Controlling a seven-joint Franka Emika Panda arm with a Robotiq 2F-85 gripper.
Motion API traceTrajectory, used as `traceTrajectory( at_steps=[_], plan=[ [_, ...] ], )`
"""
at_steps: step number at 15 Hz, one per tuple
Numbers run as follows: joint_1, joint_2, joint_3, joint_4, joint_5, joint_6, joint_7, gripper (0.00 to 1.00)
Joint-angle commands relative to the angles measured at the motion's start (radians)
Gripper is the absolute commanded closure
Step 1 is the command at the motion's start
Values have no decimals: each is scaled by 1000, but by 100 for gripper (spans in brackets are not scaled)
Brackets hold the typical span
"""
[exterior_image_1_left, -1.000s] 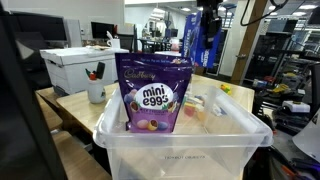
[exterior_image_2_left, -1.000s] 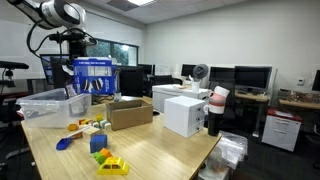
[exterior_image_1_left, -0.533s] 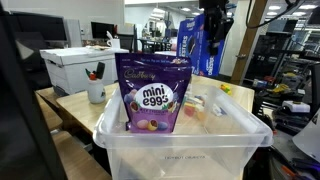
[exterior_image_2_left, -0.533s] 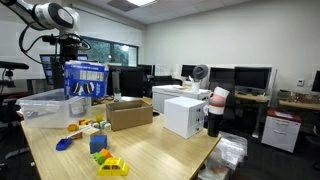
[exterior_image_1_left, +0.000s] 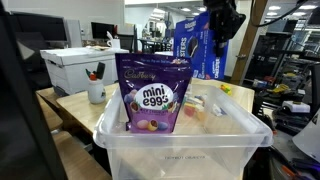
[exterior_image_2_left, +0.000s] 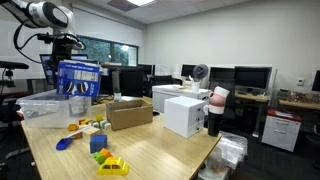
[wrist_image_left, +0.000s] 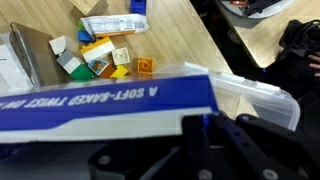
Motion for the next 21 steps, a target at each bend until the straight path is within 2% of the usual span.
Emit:
traceTrajectory(
  at_steps=[1,13,21],
  plan=[
    [16,-66,6,-25,34,-23,-70,95],
    [143,-228,33,-108,57,-77,-264,95],
    [221,-309,62,-115,58,-133,-308,95]
  ],
)
